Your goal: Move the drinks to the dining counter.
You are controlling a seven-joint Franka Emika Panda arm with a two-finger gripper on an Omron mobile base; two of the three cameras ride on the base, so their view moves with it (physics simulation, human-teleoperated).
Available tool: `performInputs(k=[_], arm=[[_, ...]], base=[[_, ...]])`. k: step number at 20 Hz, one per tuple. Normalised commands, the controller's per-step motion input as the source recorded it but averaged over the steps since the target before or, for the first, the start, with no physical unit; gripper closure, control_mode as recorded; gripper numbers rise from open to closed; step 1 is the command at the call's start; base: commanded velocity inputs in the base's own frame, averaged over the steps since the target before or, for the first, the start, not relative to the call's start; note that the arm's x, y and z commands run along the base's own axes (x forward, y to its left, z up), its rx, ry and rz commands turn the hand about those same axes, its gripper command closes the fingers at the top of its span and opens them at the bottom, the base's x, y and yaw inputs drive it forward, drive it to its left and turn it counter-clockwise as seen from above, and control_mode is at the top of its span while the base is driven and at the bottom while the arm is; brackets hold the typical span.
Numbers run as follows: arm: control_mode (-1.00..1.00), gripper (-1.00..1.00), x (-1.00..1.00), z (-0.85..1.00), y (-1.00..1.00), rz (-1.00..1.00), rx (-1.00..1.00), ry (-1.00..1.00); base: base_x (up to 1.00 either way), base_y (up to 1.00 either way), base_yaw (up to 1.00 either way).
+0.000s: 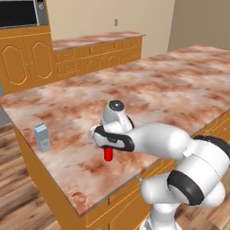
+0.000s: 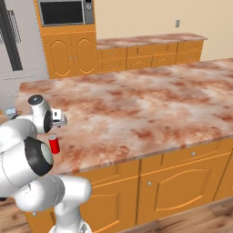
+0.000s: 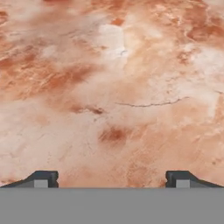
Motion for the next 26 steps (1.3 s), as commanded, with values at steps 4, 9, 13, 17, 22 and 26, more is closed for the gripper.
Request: performInputs(k=[4,9,13,17,22,26], arm=[[-1.0,-1.0,-0.5,0.99,-0.04,0.0,-0.01,-0.07],[-1.0,-1.0,-0.95,0.89,-0.28,0.0,0.03,0.01],[-1.0,-1.0,-0.94,0.63,-0.37,0.0,0.05,0.13],[-1.0,-1.0,-0.85,0.49,-0.34,0.0,0.01,0.11],[-1.0,-1.0,-0.7,0.35,-0.23,-0.03,0.0,0.08],[-1.0,-1.0,-0.54,0.33,-0.2,-0.08,0.0,0.11]], base=[[0.0,0.0,0.0],[0.0,0.0,0.0],[0.0,0.0,0.0],[0.0,0.0,0.0],[0.0,0.0,0.0],[0.0,0.0,0.0]])
